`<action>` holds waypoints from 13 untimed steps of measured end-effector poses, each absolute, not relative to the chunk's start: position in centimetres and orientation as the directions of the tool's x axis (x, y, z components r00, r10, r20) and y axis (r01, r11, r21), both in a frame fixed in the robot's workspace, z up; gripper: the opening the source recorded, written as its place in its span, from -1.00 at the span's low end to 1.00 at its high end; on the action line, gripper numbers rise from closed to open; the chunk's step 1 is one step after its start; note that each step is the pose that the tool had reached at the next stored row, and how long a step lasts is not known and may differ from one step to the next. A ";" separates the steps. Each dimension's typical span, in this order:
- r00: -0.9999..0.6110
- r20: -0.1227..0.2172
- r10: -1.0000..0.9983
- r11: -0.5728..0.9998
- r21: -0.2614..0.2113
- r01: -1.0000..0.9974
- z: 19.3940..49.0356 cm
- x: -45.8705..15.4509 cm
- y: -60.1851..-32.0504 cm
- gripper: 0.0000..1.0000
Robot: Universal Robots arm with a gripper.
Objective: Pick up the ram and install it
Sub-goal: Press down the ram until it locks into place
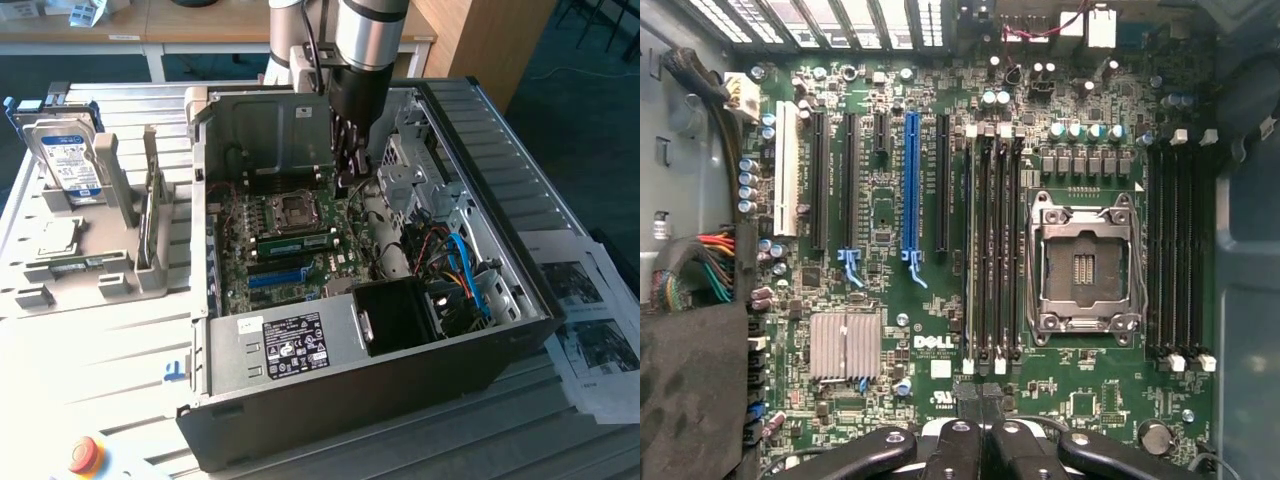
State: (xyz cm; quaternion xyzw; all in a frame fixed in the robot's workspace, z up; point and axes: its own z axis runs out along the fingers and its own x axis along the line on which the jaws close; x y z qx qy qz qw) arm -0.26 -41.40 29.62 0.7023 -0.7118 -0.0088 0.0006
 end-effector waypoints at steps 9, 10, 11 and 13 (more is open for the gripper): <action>-0.014 -0.013 -1.000 0.013 0.014 -1.000 28.3 -0.3 -41.4 -0.80; -0.014 -0.013 -1.000 0.013 0.014 -1.000 28.1 -0.3 -41.4 -0.80; -0.014 -0.013 -1.000 0.013 0.014 -1.000 28.0 -0.3 -41.4 -0.80; -0.014 -0.013 -1.000 0.013 0.014 -1.000 27.7 -0.3 -41.4 -0.80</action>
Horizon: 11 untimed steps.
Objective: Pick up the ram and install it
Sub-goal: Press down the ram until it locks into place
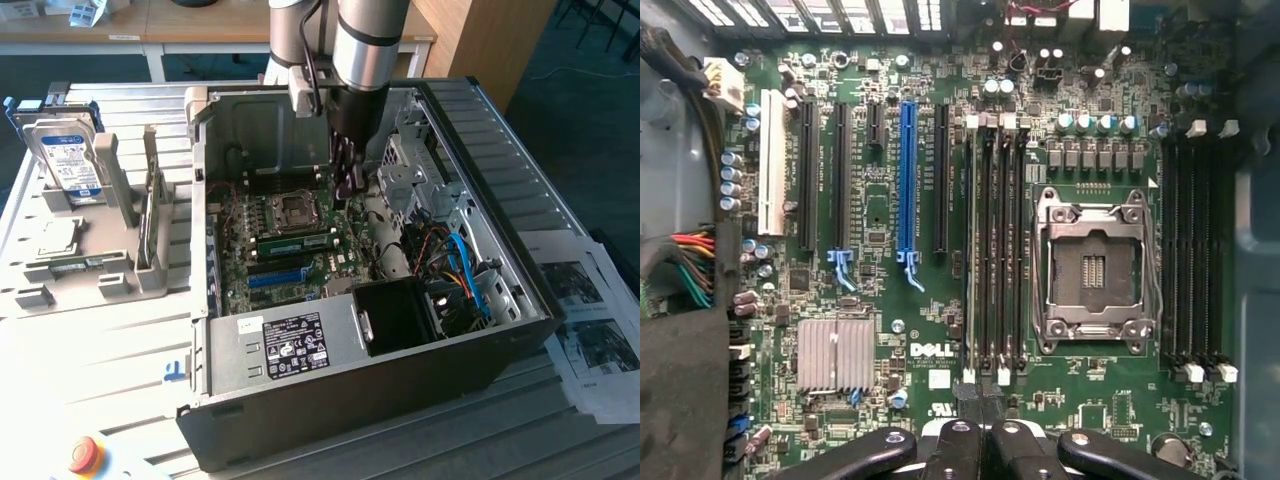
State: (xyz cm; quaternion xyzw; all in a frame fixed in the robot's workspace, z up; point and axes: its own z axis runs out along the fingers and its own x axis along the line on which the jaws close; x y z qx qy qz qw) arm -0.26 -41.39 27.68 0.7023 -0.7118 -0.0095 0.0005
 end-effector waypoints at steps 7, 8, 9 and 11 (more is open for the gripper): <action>-0.014 -0.013 -1.000 0.013 0.015 -1.000 26.6 -0.3 -41.4 -0.80; -0.014 -0.013 -1.000 0.013 0.015 -1.000 26.4 -0.3 -41.4 -0.80; -0.014 -0.013 -1.000 0.013 0.015 -1.000 26.3 -0.3 -41.4 -0.80; -0.014 -0.013 -1.000 0.013 0.016 -1.000 26.0 -0.3 -41.4 -0.80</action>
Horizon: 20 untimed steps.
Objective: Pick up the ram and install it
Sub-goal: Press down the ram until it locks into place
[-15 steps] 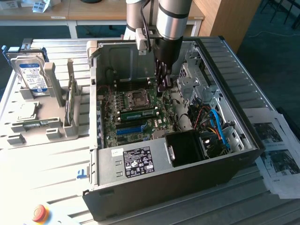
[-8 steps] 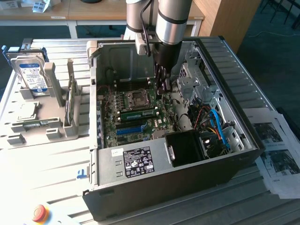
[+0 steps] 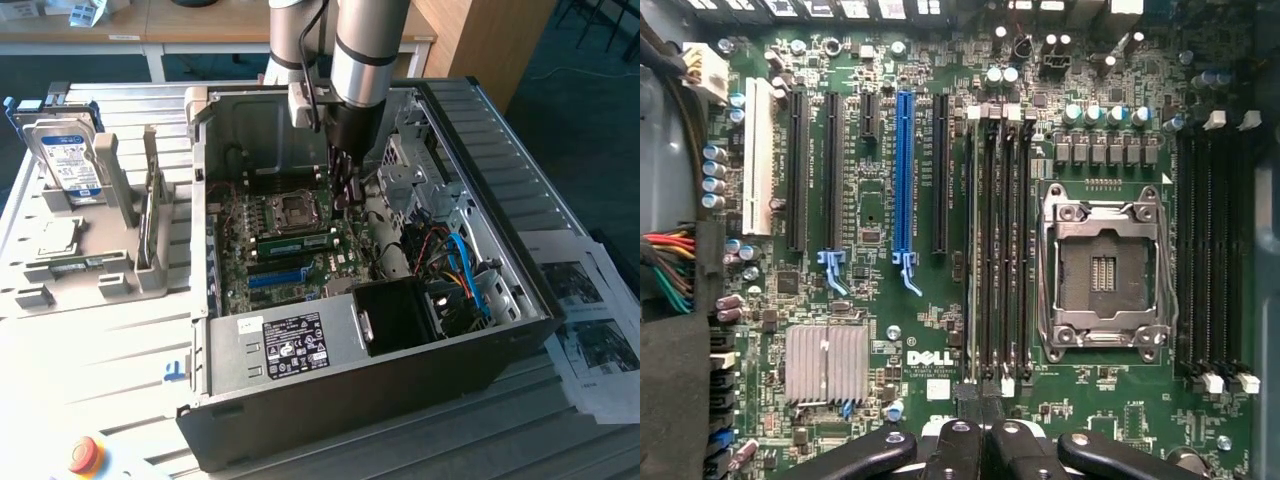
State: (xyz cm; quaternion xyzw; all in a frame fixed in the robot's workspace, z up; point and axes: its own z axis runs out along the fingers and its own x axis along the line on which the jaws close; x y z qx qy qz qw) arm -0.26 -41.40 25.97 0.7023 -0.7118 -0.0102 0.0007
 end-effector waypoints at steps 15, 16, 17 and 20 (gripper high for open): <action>-0.014 -0.014 -1.000 0.013 0.016 -1.000 24.8 -0.3 -41.4 -0.80; -0.014 -0.014 -1.000 0.013 0.016 -1.000 24.8 -0.3 -41.4 -0.80; -0.014 -0.014 -1.000 0.013 0.016 -1.000 24.8 -0.3 -41.4 -0.80; -0.014 -0.014 -1.000 0.013 0.016 -1.000 24.8 -0.3 -41.4 -0.80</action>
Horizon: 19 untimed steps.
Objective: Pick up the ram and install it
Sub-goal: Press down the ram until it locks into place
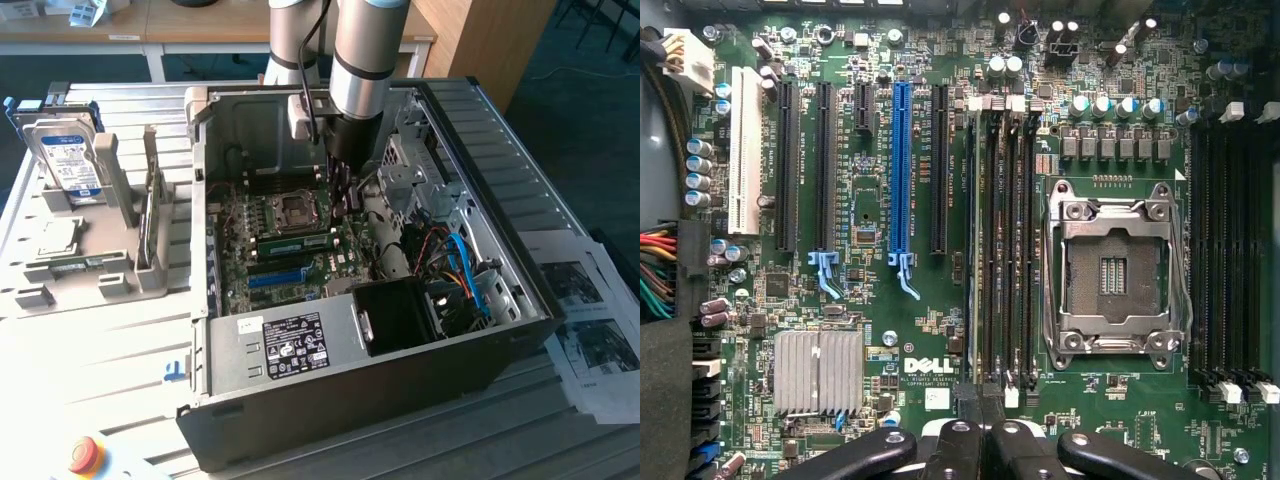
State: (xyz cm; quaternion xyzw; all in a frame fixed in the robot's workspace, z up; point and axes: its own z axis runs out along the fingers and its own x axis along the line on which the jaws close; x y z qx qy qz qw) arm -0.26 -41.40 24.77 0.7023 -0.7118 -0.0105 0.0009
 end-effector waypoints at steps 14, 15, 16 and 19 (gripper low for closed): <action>-0.014 -0.013 -1.000 0.013 0.016 -1.000 23.7 -0.3 -41.4 -0.80; -0.014 -0.014 -1.000 0.013 0.016 -1.000 23.7 -0.3 -41.4 -0.80; -0.014 -0.013 -1.000 0.013 0.016 -1.000 23.7 -0.3 -41.4 -0.80; -0.014 -0.014 -1.000 0.013 0.016 -1.000 23.7 -0.3 -41.4 -0.80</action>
